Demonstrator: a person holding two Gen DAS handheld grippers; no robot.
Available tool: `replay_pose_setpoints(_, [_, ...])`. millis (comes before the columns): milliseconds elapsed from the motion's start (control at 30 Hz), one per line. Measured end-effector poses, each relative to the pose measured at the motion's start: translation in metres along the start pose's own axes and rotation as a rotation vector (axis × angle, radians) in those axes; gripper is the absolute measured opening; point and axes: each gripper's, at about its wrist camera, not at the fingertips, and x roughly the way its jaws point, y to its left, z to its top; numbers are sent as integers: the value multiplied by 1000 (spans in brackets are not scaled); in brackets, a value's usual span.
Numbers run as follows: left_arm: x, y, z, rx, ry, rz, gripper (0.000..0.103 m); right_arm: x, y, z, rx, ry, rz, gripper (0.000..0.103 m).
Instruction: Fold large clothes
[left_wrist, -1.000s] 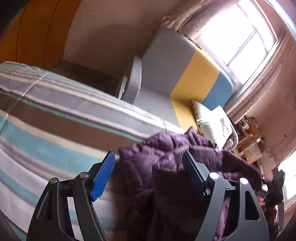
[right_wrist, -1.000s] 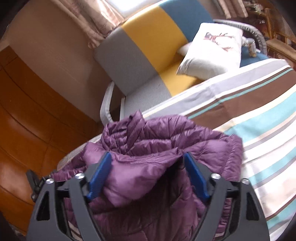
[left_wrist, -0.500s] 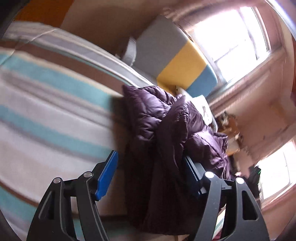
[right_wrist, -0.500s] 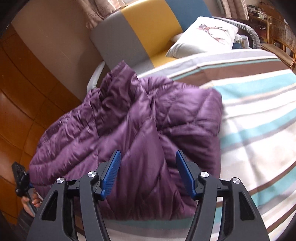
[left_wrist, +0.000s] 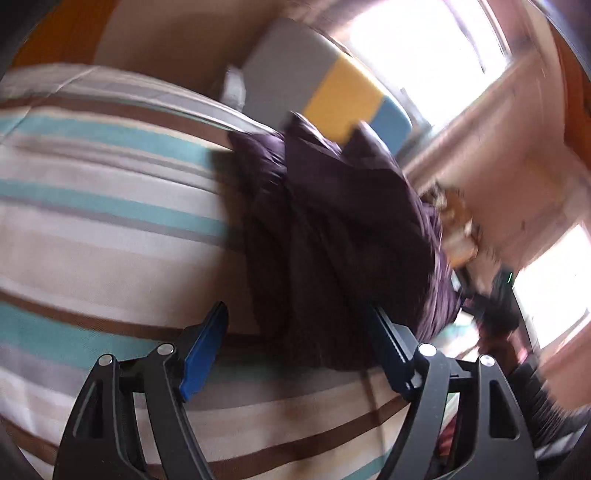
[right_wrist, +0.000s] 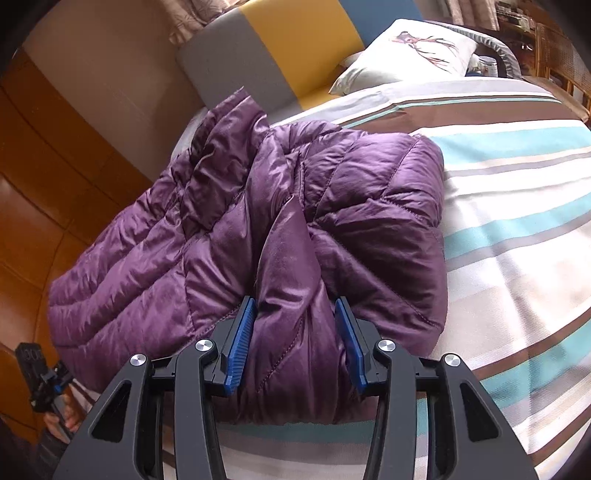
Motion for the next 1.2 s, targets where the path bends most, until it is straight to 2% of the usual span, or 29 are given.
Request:
replay_pose_setpoints(67, [18, -17, 3, 83, 36, 5, 75, 2, -3, -1, 1, 11, 4, 45])
replay_pose_setpoints(133, [29, -28, 7, 124, 49, 17, 72, 2, -6, -2, 11, 17, 15, 35])
replay_pose_setpoints(167, [38, -33, 10, 141, 60, 14, 66, 2, -7, -3, 14, 22, 28, 23])
replay_pose_setpoints(233, [47, -39, 16, 171, 82, 7, 26, 1, -5, -5, 6, 30, 32, 12])
replay_pose_setpoints(333, [41, -40, 20, 165, 75, -25, 9, -8, 1, -12, -17, 49, 30, 6])
replay_pose_setpoints(433, [23, -40, 17, 161, 77, -72, 7, -24, 2, -21, -39, 57, 47, 5])
replay_pose_setpoints(700, [-26, -53, -27, 194, 145, -144, 6, -65, -4, -67, -65, 123, 74, 5])
replay_pose_setpoints(800, [-34, -56, -39, 198, 162, -122, 14, -79, -3, -79, -91, 118, 52, 7])
replay_pose_setpoints(833, [-38, -55, -39, 194, 158, -123, 21, -80, -2, -77, -101, 104, 40, 13])
replay_pose_setpoints(867, [-42, -53, -34, 184, 131, -101, 23, -83, 1, -73, -118, 80, 4, 28])
replay_pose_setpoints(900, [-45, -50, -29, 167, 117, -99, 28, -87, 4, -68, -138, 48, -41, 56])
replay_pose_setpoints(933, [-47, -49, -22, 153, 95, -95, 33, -89, 7, -63, -149, 17, -68, 64])
replay_pose_setpoints(967, [-49, -48, -17, 145, 75, -92, 36, -94, 13, -56, -167, -35, -100, 66])
replay_pose_setpoints(1033, [-52, -47, -4, 110, 29, -98, 49, -92, 23, -36, -185, -91, -132, 66])
replay_pose_setpoints(1133, [-53, -46, 14, 36, -28, -122, 55, -78, 36, -8, -216, -136, -171, 66])
replay_pose_setpoints(1200, [-50, -47, 23, 13, -56, -139, 62, -65, 42, 8, -230, -134, -173, 56])
